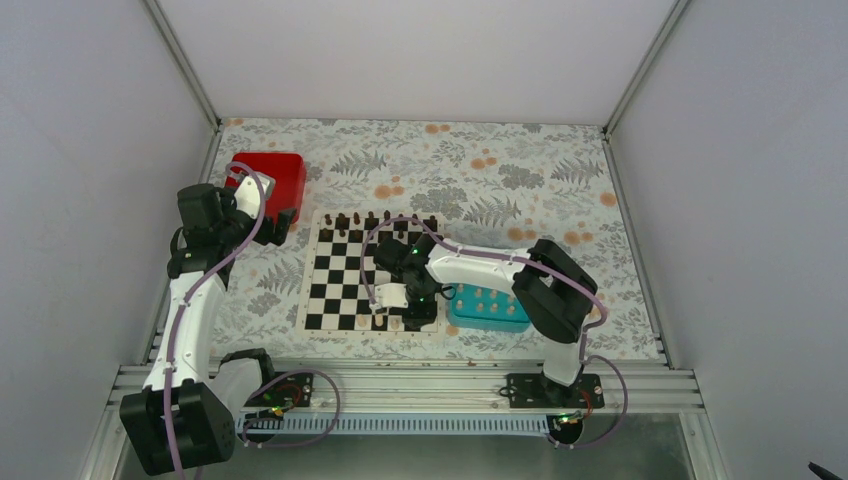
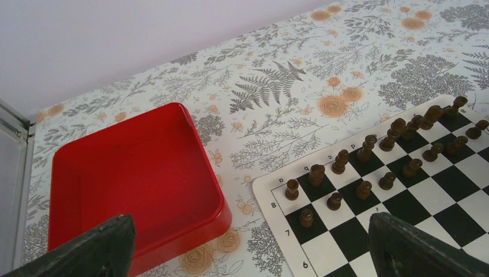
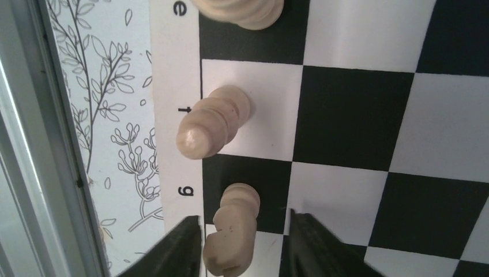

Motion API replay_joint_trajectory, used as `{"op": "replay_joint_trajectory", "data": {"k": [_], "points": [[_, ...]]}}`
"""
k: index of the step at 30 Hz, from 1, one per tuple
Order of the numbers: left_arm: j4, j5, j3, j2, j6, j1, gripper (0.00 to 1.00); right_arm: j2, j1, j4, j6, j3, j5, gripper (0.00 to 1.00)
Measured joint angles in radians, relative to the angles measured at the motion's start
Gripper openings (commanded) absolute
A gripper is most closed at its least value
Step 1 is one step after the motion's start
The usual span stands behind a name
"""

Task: Set up the chess pieces on the board
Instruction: Place the chess piece on the chessboard, then pick up the chess piece from the storage box.

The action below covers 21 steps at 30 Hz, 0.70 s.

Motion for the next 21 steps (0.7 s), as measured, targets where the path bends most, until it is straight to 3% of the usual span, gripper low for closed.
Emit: {"op": "replay_joint_trajectory", "data": {"k": [5,11,21], "points": [[0.000,0.000,0.000,0.002,0.000,0.000,1.00,-0.012,0.001,-0.006,-0.001,0.000,0.004,0.58],[0.000,0.000,0.000,0.002,0.000,0.000,1.00,-0.129,-0.056,-0.016,-0.004,0.000,0.000,0.59],[0.000,0.000,0.000,0.001,0.000,0.000,1.00,-0.481,-0.380,-0.037,-0.043,-0.093,0.019,0.56]]}}
